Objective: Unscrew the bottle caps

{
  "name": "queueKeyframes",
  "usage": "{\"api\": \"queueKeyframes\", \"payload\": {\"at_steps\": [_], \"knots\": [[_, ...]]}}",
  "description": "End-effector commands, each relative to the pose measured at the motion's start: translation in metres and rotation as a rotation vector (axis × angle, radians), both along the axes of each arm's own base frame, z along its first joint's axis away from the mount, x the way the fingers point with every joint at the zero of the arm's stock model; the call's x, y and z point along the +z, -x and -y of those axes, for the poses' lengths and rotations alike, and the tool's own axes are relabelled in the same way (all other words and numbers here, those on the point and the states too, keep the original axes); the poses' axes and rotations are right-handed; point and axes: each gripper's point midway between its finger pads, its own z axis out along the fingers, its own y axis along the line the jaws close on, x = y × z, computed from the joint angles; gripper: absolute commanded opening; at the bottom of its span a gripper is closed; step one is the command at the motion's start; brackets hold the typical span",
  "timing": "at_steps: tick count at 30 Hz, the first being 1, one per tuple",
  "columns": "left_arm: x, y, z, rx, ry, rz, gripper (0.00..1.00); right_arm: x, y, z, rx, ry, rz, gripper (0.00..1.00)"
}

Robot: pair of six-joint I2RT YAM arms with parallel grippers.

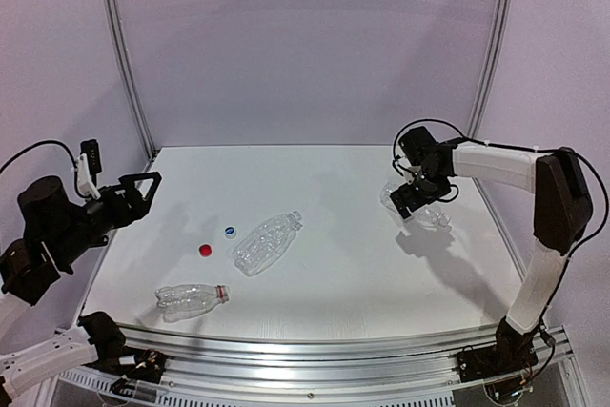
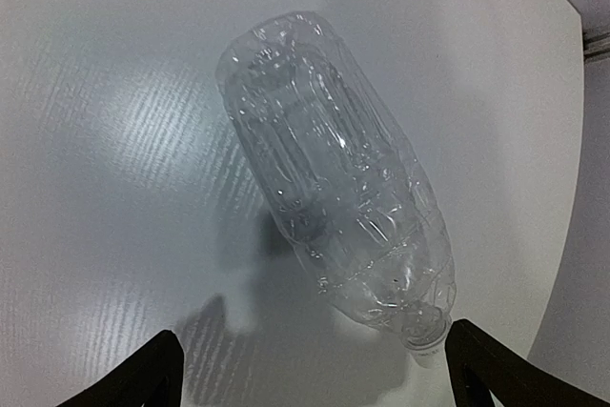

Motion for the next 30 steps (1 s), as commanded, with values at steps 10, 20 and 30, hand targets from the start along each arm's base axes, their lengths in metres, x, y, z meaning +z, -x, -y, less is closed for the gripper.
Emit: {"api": "queueKeyframes", "payload": {"at_steps": [10, 20, 30], "knots": [[-0.006, -0.003, 0.012, -0.044, -0.032, -0.004, 0.96, -0.051, -0.017, 0.045, -0.030, 0.072, -0.159, 0.98], [-0.008, -0.004, 0.015, -0.054, -0.037, -0.010, 0.96, -0.065, -0.027, 0.056, -0.061, 0.076, -0.170, 0.94], [-0.006, -0.003, 0.014, -0.055, -0.038, -0.001, 0.95, -0.063, -0.029, 0.054, -0.069, 0.058, -0.170, 0.55]]}}
